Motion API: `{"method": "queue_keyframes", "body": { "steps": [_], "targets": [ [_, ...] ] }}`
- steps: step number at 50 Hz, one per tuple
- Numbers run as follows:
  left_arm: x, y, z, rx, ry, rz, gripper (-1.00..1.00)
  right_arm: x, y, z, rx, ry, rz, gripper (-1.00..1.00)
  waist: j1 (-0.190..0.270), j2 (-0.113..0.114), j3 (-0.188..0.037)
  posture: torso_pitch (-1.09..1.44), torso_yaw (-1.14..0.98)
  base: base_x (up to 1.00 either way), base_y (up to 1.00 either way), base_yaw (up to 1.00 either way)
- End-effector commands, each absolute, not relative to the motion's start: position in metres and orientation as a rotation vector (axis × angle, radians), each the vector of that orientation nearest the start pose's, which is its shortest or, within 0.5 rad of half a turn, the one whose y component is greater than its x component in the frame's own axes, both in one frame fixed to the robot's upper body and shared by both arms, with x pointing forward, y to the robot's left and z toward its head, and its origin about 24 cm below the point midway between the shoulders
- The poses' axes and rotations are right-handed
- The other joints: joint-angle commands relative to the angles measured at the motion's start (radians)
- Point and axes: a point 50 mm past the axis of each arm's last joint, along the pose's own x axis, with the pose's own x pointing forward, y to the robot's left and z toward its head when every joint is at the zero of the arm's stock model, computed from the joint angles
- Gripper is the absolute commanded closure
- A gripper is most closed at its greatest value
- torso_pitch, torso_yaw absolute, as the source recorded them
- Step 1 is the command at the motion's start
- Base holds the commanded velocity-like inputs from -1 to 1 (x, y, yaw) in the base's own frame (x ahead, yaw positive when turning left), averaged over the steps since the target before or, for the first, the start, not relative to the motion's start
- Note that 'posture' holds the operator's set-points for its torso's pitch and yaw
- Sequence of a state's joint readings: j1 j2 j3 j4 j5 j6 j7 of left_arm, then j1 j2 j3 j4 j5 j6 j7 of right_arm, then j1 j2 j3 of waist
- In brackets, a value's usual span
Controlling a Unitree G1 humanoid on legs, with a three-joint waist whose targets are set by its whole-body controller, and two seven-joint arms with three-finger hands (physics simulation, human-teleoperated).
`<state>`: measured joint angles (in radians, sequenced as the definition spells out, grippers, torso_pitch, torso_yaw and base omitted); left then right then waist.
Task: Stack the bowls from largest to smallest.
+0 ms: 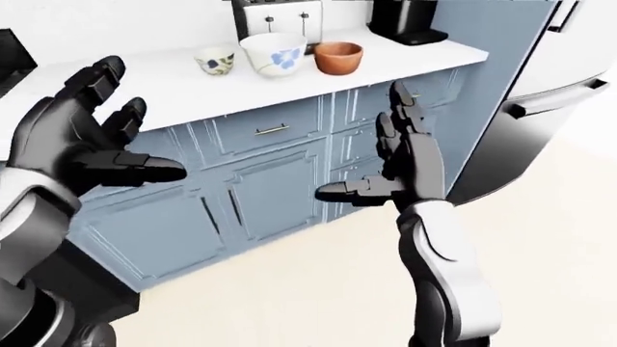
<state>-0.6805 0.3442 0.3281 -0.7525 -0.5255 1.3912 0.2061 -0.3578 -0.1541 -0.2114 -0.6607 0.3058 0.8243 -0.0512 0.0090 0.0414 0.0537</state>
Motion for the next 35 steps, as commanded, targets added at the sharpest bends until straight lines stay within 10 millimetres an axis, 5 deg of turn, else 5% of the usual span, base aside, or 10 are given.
{"method": "queue_keyframes", "body": {
  "steps": [1, 2, 4, 7, 9, 17, 22, 32, 34, 35],
  "targets": [
    [0.254, 0.183, 0.271, 0.047, -0.141, 0.006, -1.0, 0.257, -0.166, 0.219, 0.095, -0.287, 0.099, -1.0, 0.004, 0.016, -0.024, 0.0, 0.0, 0.0, 0.0, 1.0],
    [0.254, 0.183, 0.271, 0.048, -0.141, 0.005, -1.0, 0.257, -0.168, 0.22, 0.096, -0.288, 0.095, -1.0, 0.007, 0.057, -0.067, 0.0, 0.0, 0.0, 0.0, 1.0],
    [0.256, 0.182, 0.272, 0.054, -0.141, 0.002, -1.0, 0.257, -0.17, 0.225, 0.093, -0.296, 0.088, -1.0, -0.002, 0.021, -0.006, 0.0, 0.0, 0.0, 0.0, 0.5],
    [0.255, 0.179, 0.278, 0.054, -0.143, -0.006, -1.0, 0.256, -0.172, 0.232, 0.089, -0.311, 0.078, -1.0, 0.006, -0.01, -0.039, 0.0, 0.0, 0.14, -0.02, 0.0],
    [0.256, 0.178, 0.28, 0.061, -0.143, -0.014, -1.0, 0.254, -0.173, 0.237, 0.088, -0.324, 0.079, -1.0, 0.011, -0.015, 0.025, 0.0, 0.0, 0.71, -0.11, 0.0],
    [0.256, 0.179, 0.285, 0.066, -0.148, -0.016, -1.0, 0.253, -0.173, 0.244, 0.075, -0.338, 0.089, -1.0, 0.025, -0.066, -0.004, 0.0, 0.0, 0.73, -0.11, 0.0],
    [0.254, 0.183, 0.288, 0.063, -0.155, -0.009, -1.0, 0.252, -0.172, 0.247, 0.069, -0.344, 0.093, -1.0, 0.038, -0.162, -0.016, 0.0, 0.0, 0.73, -0.1, 0.0],
    [0.253, 0.194, 0.29, 0.065, -0.16, 0.011, -1.0, 0.253, -0.165, 0.251, 0.082, -0.352, 0.119, -1.0, 0.013, -0.064, -0.039, 0.0, 0.0, 0.49, -0.03, 0.0],
    [0.253, 0.196, 0.293, 0.064, -0.162, 0.015, -1.0, 0.252, -0.164, 0.253, 0.07, -0.353, 0.122, -1.0, 0.012, 0.029, -0.043, 0.0, 0.0, 0.0, 0.0, 0.16],
    [0.252, 0.196, 0.293, 0.065, -0.164, 0.015, -1.0, 0.252, -0.163, 0.254, 0.068, -0.356, 0.123, -1.0, 0.019, -0.014, -0.025, 0.0, 0.0, 0.0, 0.0, 0.32]
  ]
}}
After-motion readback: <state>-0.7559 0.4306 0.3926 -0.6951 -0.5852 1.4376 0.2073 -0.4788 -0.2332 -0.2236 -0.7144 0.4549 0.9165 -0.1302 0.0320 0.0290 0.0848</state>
